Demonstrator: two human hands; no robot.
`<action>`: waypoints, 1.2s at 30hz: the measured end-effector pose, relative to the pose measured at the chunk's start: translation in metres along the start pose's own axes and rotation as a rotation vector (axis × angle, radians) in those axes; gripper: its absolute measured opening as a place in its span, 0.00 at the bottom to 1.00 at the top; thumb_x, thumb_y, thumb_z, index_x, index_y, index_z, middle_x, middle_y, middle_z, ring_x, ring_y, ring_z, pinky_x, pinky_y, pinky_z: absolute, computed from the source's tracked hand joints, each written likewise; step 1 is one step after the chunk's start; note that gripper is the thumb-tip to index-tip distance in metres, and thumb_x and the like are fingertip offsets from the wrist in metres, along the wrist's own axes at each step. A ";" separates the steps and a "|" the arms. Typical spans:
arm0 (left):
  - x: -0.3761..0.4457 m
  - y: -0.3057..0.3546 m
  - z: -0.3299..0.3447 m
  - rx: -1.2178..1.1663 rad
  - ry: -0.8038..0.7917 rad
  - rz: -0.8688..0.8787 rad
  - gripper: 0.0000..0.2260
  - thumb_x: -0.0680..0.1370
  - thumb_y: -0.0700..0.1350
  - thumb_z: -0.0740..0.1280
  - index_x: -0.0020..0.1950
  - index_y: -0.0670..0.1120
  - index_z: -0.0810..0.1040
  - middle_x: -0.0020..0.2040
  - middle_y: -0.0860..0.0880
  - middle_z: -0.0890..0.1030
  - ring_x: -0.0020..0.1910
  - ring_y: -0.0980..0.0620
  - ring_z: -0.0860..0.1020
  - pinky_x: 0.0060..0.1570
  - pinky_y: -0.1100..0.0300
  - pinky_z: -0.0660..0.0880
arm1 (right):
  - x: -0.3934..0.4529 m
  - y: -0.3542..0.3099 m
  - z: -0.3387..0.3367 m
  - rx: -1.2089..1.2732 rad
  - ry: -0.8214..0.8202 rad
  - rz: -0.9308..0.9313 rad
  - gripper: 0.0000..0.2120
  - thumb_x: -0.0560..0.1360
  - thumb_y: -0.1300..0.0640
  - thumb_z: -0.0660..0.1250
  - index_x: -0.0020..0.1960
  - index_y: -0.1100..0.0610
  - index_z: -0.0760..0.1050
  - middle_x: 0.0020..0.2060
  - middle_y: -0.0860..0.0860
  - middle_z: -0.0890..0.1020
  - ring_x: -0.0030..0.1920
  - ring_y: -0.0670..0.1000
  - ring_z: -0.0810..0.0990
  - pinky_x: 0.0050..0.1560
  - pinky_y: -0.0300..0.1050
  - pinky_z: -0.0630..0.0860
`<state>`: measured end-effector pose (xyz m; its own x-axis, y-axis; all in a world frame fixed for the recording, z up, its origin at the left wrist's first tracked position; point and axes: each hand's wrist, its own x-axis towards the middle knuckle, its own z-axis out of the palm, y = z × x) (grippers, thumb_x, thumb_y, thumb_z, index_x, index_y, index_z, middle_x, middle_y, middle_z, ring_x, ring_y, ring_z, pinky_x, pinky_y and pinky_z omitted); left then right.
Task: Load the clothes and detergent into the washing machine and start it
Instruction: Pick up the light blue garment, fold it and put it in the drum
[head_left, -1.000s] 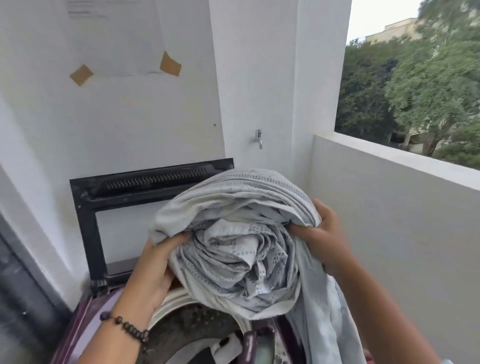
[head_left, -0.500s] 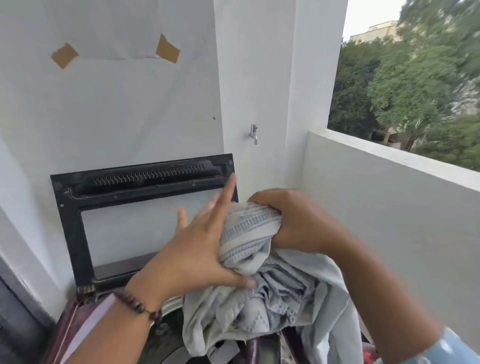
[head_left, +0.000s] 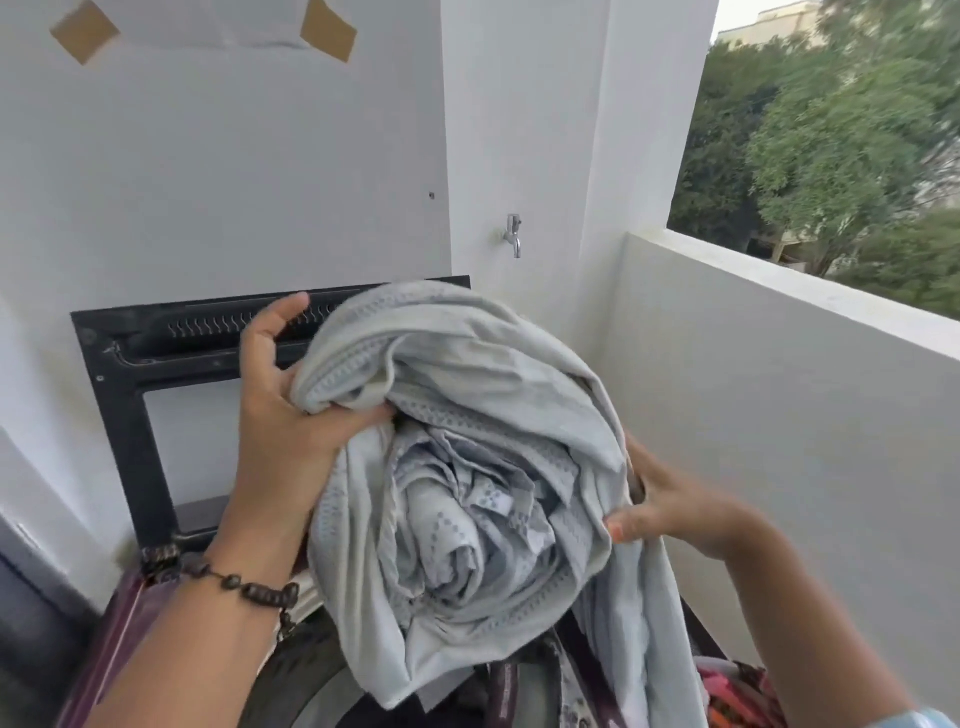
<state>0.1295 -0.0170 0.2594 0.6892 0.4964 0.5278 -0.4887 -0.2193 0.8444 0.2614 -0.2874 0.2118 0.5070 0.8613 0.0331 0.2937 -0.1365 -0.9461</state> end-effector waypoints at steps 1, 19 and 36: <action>0.004 -0.001 -0.004 -0.023 0.056 -0.004 0.41 0.58 0.37 0.78 0.67 0.46 0.66 0.46 0.58 0.85 0.47 0.60 0.82 0.46 0.66 0.78 | 0.001 0.002 0.004 0.028 0.015 0.010 0.55 0.59 0.43 0.82 0.76 0.45 0.54 0.69 0.38 0.72 0.71 0.45 0.70 0.64 0.38 0.71; -0.033 -0.029 -0.045 0.098 -0.276 -0.340 0.59 0.50 0.61 0.83 0.71 0.76 0.50 0.77 0.65 0.59 0.74 0.66 0.60 0.70 0.54 0.65 | 0.038 -0.011 0.034 0.075 0.560 -0.328 0.31 0.59 0.67 0.75 0.57 0.43 0.79 0.53 0.45 0.85 0.56 0.45 0.82 0.53 0.41 0.77; -0.030 -0.022 -0.009 0.329 -0.229 0.090 0.30 0.60 0.52 0.77 0.62 0.55 0.75 0.58 0.60 0.81 0.56 0.60 0.80 0.53 0.68 0.76 | 0.029 -0.017 0.021 -0.313 -0.066 -0.005 0.63 0.59 0.43 0.81 0.77 0.35 0.39 0.77 0.36 0.55 0.76 0.39 0.56 0.77 0.52 0.57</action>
<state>0.1148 -0.0197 0.2245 0.7709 0.2710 0.5765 -0.3811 -0.5289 0.7583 0.2545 -0.2497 0.2224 0.4545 0.8907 0.0074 0.5366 -0.2672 -0.8004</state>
